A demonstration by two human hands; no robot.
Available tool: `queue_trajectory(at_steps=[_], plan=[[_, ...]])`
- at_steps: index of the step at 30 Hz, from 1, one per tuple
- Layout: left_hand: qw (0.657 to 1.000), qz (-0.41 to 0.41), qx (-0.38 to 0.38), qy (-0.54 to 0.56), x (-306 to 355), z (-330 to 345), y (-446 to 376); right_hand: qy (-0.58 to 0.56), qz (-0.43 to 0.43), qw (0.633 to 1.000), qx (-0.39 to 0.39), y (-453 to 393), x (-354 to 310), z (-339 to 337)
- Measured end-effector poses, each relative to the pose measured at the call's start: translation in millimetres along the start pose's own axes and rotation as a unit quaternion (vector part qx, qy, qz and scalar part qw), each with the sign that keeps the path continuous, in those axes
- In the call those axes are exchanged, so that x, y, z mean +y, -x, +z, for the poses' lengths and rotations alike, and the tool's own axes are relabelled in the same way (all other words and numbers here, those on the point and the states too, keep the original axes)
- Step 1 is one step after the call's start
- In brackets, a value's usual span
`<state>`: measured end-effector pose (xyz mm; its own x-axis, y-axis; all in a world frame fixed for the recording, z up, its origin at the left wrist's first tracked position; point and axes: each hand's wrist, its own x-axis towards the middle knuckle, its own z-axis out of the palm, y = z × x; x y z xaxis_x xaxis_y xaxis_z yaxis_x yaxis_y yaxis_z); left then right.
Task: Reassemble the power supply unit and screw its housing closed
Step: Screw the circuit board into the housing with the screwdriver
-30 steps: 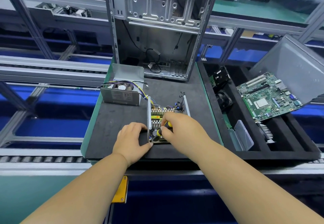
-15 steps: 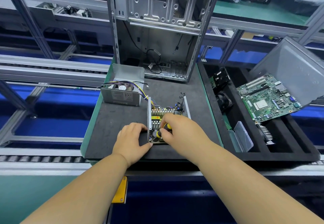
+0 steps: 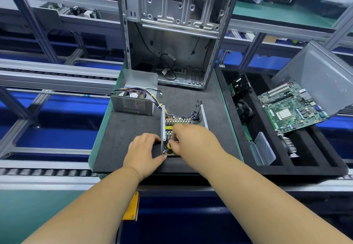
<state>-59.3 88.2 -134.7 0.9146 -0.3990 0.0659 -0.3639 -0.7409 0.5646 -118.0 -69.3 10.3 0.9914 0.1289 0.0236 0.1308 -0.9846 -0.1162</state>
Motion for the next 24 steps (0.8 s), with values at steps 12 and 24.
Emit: queue_trajectory(at_steps=[12, 24], plan=[[1.000, -0.006, -0.002, 0.001, -0.1, 1.2, 1.3, 0.053, 0.013, 0.998, 0.027, 3.5, -10.1, 4.8], [1.000, 0.002, 0.002, 0.003, 2.1, -1.2, 1.7, -0.098, -0.015, 0.994, 0.042, 9.8, -4.4, 2.8]])
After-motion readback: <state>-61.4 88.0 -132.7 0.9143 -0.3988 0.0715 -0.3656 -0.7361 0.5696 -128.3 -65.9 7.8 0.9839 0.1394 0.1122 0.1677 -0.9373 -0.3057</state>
